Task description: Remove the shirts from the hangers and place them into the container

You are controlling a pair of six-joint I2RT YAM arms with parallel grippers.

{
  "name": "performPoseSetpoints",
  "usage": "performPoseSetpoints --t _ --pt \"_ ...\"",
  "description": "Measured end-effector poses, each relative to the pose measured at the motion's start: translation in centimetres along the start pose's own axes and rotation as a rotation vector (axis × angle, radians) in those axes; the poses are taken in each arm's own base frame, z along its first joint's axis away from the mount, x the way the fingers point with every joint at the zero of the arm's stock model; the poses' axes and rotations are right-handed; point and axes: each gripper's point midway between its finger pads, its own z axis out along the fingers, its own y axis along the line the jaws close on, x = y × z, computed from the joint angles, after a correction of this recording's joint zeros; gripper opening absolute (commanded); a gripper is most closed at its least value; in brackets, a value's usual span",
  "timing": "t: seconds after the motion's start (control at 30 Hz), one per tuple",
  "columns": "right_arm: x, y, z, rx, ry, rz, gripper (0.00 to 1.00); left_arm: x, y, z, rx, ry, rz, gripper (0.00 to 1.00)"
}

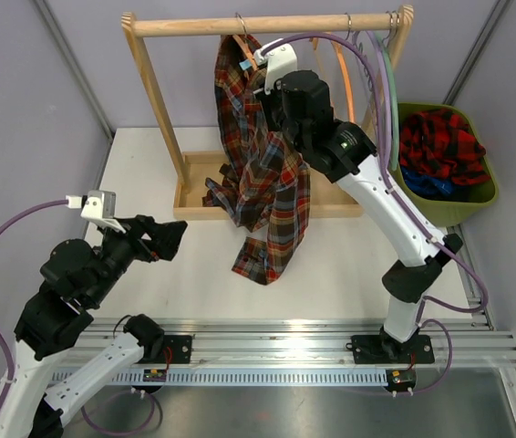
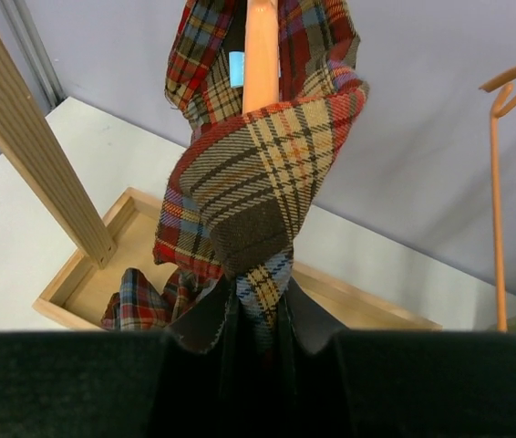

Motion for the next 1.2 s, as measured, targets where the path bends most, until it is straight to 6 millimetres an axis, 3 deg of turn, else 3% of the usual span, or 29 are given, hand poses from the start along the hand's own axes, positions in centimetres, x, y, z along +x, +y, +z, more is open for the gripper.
performPoseSetpoints --t 0.2,0.47,0.67,0.93,1.2 --pt "-3.1 -1.3 -2.8 -0.012 -0.096 -0.026 0.0 0.6 0.2 0.2 -0.007 0.015 0.001 0.95" --pt "-3.3 -1.7 -3.7 -0.012 -0.072 -0.063 0.0 0.8 0.3 0.2 -0.009 0.021 -0.003 0.95" --pt "-2.5 -2.1 -6.7 -0.011 0.007 0.013 0.0 0.7 0.3 0.1 -0.01 0.023 -0.003 0.95" --pt "4.7 -1.4 -14.5 -0.096 0.22 0.129 0.0 0.1 -0.3 -0.3 0.019 0.008 -0.013 0.96" --pt "12.3 3.8 -20.2 -0.325 0.41 0.194 0.0 0.7 -3.4 0.7 0.21 -0.036 -0.057 0.97"
